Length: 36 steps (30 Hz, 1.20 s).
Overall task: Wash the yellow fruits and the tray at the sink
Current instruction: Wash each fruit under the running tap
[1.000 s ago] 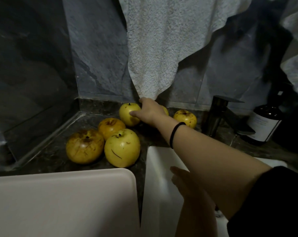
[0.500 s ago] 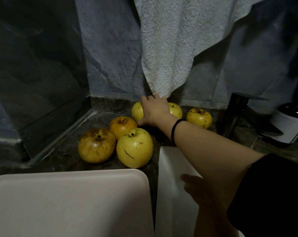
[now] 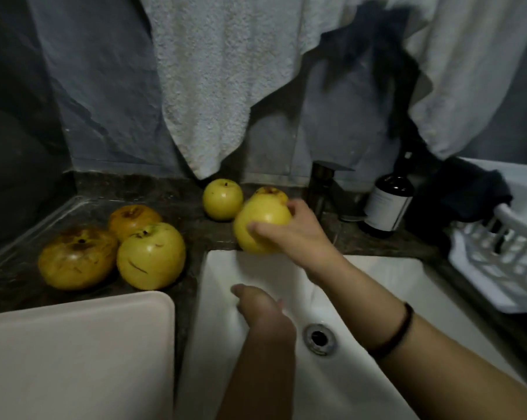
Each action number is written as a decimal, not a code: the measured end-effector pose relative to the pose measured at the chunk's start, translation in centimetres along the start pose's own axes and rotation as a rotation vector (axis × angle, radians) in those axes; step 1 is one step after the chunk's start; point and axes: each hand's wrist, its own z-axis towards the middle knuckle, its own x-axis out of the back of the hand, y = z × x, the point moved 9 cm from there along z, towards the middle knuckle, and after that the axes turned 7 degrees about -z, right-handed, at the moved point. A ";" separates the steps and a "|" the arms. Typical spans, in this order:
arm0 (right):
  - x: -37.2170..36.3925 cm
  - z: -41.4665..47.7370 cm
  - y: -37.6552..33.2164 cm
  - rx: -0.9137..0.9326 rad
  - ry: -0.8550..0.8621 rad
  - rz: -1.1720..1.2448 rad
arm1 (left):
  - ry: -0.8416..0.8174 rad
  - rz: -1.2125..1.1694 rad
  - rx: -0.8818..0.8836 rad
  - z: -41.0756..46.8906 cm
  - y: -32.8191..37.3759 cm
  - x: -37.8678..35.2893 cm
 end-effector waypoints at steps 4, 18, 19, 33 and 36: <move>2.7 -2.7 8.6 -0.166 -0.065 -0.198 | -0.030 0.069 -0.006 -1.0 -0.5 -0.7; 6.4 -1.4 12.9 -0.046 0.147 -0.351 | -0.178 0.643 -0.143 -3.8 -1.1 -4.3; 6.6 -1.5 12.9 -0.042 0.164 -0.346 | -0.195 0.684 -0.151 -4.2 -1.3 -5.1; 6.4 -1.9 11.2 0.142 0.217 -0.425 | -0.429 0.733 -0.034 -2.8 -6.5 -9.1; 6.0 -1.8 11.0 0.172 0.205 -0.420 | -0.415 0.644 -0.026 -2.1 -6.7 -9.2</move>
